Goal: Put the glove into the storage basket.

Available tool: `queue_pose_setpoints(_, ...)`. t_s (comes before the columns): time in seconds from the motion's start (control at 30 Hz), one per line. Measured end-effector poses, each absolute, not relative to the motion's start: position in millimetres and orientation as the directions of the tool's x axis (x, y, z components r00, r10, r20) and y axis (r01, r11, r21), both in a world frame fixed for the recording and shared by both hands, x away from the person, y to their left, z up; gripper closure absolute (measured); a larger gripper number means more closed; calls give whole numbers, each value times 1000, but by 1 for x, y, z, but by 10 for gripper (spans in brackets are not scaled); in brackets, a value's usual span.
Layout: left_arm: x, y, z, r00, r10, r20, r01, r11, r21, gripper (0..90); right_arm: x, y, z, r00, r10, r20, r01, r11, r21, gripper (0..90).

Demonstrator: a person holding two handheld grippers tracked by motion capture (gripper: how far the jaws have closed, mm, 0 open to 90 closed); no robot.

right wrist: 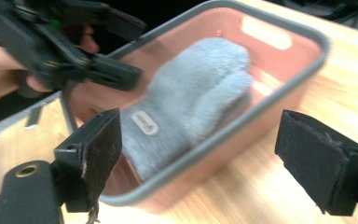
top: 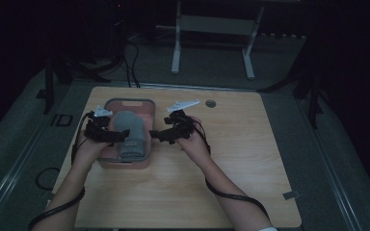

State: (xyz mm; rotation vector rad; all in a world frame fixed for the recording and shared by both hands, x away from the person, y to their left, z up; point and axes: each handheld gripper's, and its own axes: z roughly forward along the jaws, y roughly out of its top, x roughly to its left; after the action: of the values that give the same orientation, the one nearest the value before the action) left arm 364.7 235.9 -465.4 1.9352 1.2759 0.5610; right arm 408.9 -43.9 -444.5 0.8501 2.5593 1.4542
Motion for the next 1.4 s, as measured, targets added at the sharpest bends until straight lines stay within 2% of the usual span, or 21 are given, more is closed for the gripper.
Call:
queue_pose_setpoints(0.33,331,217,-459,459,889,-8,493,-246,835,81,397,-72,-449,-862,477,168,390,416,821,143)
queue_pose_setpoints(0.5,314,193,-453,527,850,12,422,-273,865,82,390,-90,-455,-868,476,143,373,433,821,144)
queue_pose_setpoints(0.67,304,167,-457,592,806,2,400,-296,867,82,384,-109,-458,-871,473,134,362,431,826,144)
queue_pose_setpoints(0.77,302,158,-460,609,793,3,397,-308,865,82,381,-118,-460,-871,476,125,358,437,825,144)
queue_pose_setpoints(0.83,298,145,-463,621,781,59,370,-359,857,82,377,-128,-461,-872,476,115,353,446,823,144)
queue_pose_setpoints(1.07,297,122,-471,669,742,47,349,-370,861,82,371,-158,-473,-866,491,99,346,444,826,148)
queue_pose_setpoints(1.17,296,112,-476,699,712,69,327,-404,854,82,369,-170,-482,-866,492,88,343,457,821,148)
queue_pose_setpoints(1.4,297,93,-488,744,667,40,317,-405,858,82,364,-190,-493,-857,509,80,351,463,814,149)
